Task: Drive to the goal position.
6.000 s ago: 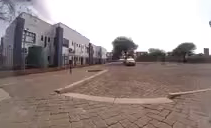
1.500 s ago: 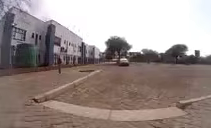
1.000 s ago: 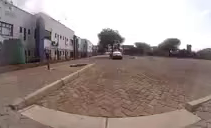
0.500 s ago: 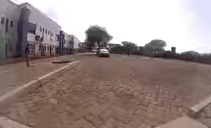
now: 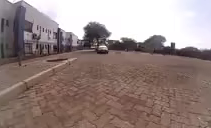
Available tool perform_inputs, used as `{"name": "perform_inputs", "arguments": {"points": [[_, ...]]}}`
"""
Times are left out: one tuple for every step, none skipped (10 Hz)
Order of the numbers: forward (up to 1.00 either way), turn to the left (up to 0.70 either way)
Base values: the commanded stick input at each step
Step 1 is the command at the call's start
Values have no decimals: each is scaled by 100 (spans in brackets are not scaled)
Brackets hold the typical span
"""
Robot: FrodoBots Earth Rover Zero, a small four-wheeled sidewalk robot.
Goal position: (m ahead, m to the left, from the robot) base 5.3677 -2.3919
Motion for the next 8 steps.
{"name": "perform_inputs", "arguments": {"points": [[70,-27],[70,-27],[70,-27],[70,-27],[70,-27],[70,-27],[70,0],[70,0]]}}
